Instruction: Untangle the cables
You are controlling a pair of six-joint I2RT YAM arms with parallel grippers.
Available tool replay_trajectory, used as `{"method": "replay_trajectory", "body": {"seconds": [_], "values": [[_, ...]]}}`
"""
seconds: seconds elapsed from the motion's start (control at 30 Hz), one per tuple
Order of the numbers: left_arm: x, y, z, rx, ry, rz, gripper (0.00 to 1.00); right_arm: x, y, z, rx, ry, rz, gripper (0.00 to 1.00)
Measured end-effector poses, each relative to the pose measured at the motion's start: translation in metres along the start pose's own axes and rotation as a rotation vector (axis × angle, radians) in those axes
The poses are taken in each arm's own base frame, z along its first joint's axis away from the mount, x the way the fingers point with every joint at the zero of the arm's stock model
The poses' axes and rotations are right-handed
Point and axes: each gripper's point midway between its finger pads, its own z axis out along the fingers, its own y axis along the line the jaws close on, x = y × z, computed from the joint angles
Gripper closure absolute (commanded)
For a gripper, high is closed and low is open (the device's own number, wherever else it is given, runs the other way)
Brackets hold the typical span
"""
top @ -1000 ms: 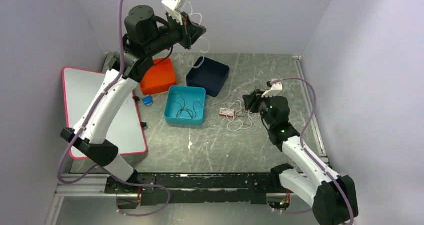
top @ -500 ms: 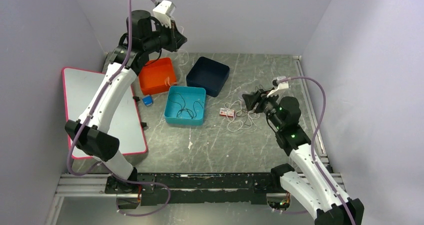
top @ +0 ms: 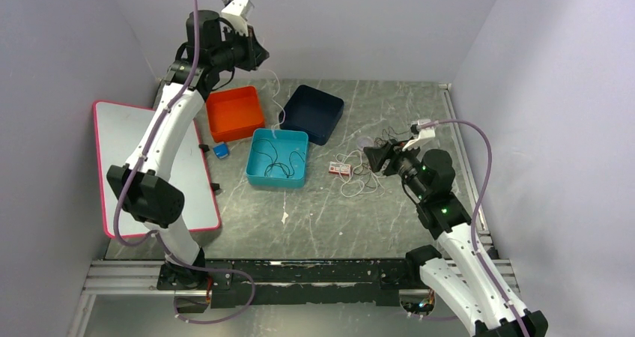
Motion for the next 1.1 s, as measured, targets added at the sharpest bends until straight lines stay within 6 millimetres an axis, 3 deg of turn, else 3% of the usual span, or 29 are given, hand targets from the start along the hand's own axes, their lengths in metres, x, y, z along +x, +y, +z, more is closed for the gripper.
{"method": "replay_trajectory", "body": {"seconds": [0.4, 0.57, 0.77, 0.9, 1.1], "values": [[-0.006, 0.029, 0.004, -0.032, -0.013, 0.009, 0.93, 0.007, -0.002, -0.001, 0.009, 0.029, 0.001, 0.39], [-0.013, 0.05, -0.003, -0.064, -0.036, 0.003, 0.93, 0.009, -0.002, 0.0, 0.008, 0.036, 0.002, 0.39], [-0.019, 0.089, -0.013, -0.112, -0.065, -0.01, 0.93, 0.011, -0.002, 0.001, 0.001, 0.046, 0.004, 0.39], [-0.009, 0.108, -0.01, -0.135, -0.052, -0.024, 0.93, 0.012, -0.001, 0.001, -0.003, 0.048, 0.004, 0.39], [0.026, 0.13, 0.004, -0.147, 0.004, -0.061, 0.93, 0.012, -0.001, 0.002, -0.004, 0.049, 0.004, 0.39]]}}
